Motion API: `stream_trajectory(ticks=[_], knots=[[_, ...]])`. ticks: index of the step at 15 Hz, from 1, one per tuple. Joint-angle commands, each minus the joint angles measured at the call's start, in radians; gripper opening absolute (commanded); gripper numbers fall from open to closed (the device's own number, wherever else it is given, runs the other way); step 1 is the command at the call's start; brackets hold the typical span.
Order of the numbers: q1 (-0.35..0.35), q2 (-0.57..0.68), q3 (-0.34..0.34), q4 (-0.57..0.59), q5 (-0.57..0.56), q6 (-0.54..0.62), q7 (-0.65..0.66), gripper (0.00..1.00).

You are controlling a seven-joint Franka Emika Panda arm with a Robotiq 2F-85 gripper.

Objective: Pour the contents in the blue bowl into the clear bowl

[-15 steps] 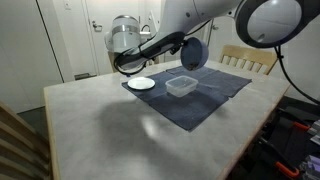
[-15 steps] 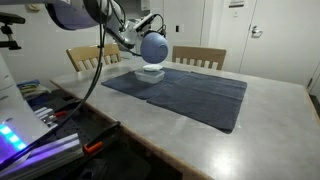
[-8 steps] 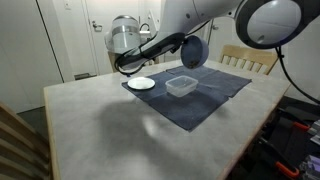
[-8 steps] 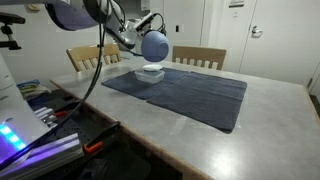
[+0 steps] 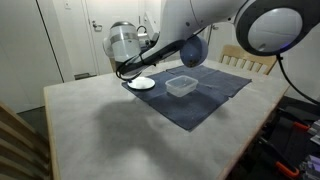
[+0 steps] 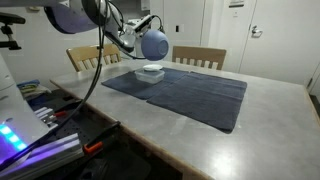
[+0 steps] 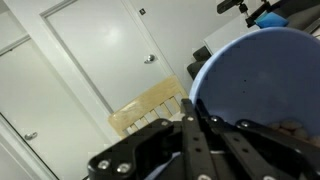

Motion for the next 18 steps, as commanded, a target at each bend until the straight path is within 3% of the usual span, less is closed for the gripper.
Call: stream_trajectory(ticks=[1, 18], knots=[[0.002, -0.009, -0.004, -0.017, -0.036, 0.007, -0.036, 0.01], [0.012, -0.008, -0.006, -0.037, -0.077, 0.000, -0.059, 0.01]])
